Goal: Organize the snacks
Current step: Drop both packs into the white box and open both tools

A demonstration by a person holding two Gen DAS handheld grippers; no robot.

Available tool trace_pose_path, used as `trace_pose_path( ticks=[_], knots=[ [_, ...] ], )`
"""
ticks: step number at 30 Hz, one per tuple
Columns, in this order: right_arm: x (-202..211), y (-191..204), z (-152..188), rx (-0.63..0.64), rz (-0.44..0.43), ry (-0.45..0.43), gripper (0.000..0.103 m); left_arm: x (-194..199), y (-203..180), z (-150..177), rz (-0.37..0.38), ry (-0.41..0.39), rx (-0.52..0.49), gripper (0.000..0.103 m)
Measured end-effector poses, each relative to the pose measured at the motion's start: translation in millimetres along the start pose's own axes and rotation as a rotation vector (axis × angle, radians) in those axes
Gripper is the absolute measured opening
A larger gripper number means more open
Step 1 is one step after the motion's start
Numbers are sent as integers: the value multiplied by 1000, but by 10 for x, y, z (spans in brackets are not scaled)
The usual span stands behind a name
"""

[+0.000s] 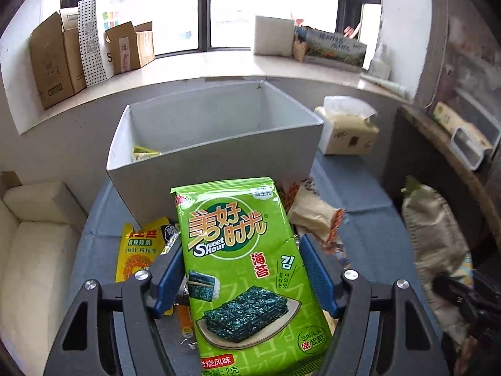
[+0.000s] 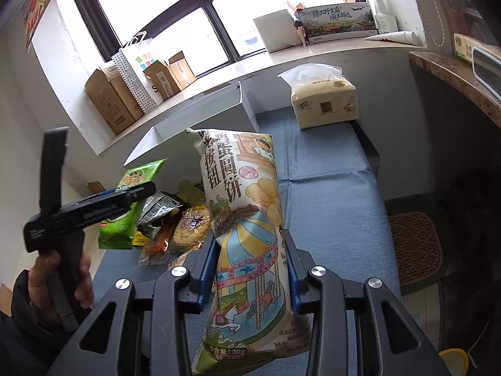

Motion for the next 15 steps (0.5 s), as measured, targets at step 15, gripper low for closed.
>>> trace_pose_path(
  ticks=[15],
  knots=[
    [-596, 921, -1234, 135, -76, -48, 41, 172, 905, -992, 27, -135, 77, 75]
  ],
)
Point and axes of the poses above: each gripper's, at about its wrist camera, not at the fingertips, and x roughly against the way its jaws point, y to its left, z to its underside, the point moved 6 cm from there along -x, roughly the way its jaws point, and after that the axes turned 2 degrees about y, right-handed, at the moved point
